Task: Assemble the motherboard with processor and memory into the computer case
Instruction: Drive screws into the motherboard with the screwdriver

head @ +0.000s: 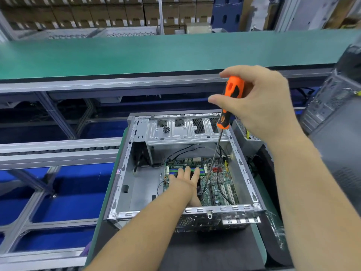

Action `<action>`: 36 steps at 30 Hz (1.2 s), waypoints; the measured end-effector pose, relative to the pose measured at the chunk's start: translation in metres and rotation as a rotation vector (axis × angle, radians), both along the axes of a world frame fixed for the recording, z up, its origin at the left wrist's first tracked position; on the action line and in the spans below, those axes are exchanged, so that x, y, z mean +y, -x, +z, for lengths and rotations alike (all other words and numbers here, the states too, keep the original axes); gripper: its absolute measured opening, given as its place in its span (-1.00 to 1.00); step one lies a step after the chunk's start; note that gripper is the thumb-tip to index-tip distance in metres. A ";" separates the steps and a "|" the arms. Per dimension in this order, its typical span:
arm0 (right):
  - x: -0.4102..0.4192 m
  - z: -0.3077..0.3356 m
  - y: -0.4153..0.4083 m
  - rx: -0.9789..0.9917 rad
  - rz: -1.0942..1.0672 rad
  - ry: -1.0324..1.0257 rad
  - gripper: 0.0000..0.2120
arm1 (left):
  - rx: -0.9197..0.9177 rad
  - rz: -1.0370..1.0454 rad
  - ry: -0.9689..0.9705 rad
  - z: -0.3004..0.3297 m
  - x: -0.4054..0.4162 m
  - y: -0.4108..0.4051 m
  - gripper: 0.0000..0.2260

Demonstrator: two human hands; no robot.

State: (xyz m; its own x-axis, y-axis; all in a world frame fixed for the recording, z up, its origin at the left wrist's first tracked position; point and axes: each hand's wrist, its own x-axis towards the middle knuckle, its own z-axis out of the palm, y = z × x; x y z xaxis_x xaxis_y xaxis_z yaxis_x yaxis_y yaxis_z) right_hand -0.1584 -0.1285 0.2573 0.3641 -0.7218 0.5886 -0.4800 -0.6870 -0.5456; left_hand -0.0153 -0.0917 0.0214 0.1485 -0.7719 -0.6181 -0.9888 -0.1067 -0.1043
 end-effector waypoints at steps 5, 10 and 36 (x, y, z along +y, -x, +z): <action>0.008 -0.004 0.005 -0.302 0.572 -0.443 -0.58 | 0.004 0.002 0.002 0.000 0.000 -0.001 0.03; 0.005 -0.008 -0.002 -0.255 0.283 -0.150 -0.74 | 0.006 0.009 0.008 -0.001 0.000 -0.001 0.03; 0.013 -0.006 -0.010 -0.079 0.169 -0.082 -0.65 | 0.009 0.011 -0.011 0.001 0.001 0.000 0.02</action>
State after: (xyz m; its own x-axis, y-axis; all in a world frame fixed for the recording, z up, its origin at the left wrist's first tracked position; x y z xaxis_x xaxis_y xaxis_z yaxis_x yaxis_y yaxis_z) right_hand -0.1489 -0.1158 0.2508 0.4388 -0.7010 0.5621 -0.3155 -0.7059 -0.6341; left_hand -0.0148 -0.0910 0.0225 0.1510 -0.7632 -0.6283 -0.9885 -0.1164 -0.0962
